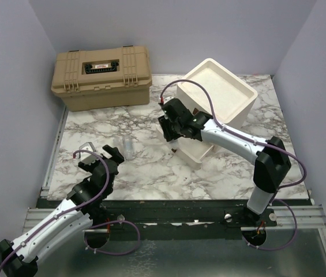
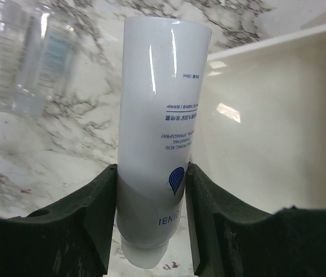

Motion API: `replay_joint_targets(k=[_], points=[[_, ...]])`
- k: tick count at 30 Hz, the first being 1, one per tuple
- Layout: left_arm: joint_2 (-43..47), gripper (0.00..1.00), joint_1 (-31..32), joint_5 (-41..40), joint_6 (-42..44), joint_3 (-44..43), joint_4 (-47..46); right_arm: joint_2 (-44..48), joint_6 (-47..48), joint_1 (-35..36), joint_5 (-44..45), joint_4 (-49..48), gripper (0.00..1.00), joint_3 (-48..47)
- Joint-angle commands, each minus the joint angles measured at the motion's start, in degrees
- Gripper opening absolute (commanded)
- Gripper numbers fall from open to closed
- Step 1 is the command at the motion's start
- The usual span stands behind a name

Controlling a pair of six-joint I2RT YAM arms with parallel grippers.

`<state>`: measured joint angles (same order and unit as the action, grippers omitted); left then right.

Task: Organize the makeup
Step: Pick up the makeup from the center of the board, then place the makeup in the drawer.

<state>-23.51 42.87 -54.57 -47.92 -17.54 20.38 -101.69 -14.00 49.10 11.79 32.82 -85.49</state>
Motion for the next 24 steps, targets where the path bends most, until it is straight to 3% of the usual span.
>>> replay_joint_targets(k=[1,9,24], points=[[-1.9,0.90,-0.1,2.0,1.5,-1.1,-2.3,5.9,5.4,-2.5,1.3,-0.4,0.39,3.3],[-5.6,0.91,-0.1,3.6,2.4,-1.3,-5.0,8.9,11.9,-3.5,3.6,0.6,0.39,8.8],[-11.4,0.92,-0.1,6.4,5.0,-2.9,-7.4,4.4,12.4,-4.1,10.7,5.8,0.41,8.7]])
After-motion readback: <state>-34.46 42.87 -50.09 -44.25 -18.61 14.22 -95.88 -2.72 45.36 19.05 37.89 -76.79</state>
